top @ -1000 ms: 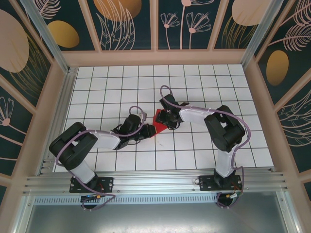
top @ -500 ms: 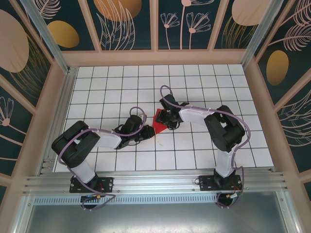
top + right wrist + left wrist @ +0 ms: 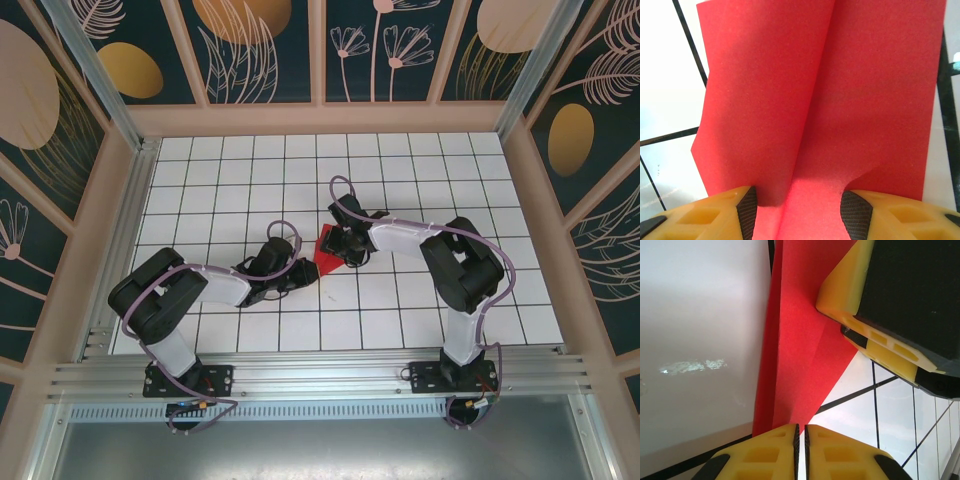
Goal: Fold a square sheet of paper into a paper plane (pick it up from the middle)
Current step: Fourth fold the wing at the center of the table.
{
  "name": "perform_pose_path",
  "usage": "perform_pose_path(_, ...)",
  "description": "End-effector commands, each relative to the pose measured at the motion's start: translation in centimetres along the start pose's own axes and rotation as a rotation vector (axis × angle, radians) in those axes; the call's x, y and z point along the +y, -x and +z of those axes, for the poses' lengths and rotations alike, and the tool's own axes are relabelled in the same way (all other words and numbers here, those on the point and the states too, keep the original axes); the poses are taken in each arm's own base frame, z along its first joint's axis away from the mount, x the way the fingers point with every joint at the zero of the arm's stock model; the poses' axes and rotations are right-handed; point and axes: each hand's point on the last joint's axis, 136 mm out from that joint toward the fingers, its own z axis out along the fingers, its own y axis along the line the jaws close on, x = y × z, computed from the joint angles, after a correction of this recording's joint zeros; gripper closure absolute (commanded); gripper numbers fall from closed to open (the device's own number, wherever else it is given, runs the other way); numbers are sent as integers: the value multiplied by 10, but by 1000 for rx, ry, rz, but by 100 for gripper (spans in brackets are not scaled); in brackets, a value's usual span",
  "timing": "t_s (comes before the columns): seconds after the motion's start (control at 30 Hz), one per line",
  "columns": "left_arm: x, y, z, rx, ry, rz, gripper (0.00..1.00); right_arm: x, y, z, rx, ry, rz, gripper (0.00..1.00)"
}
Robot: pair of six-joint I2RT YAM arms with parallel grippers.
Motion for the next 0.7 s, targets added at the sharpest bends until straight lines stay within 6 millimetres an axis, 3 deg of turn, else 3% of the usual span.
perform_pose_path(0.0, 7, 2, 3, -8, 44, 12, 85, -118, -44, 40, 119, -393, 45, 44)
perform_pose_path(0.43, 7, 1, 3, -3, 46, 12, 86, -120, -45, 42, 122, -401, 45, 44)
perform_pose_path(0.47, 16, -4, 7, 15, 67, 4, 86, -120, -44, 42, 122, -400, 45, 44)
perform_pose_path(0.67, 21, -8, 10, 31, 82, 4, 86, -120, -44, 42, 121, -401, 45, 44)
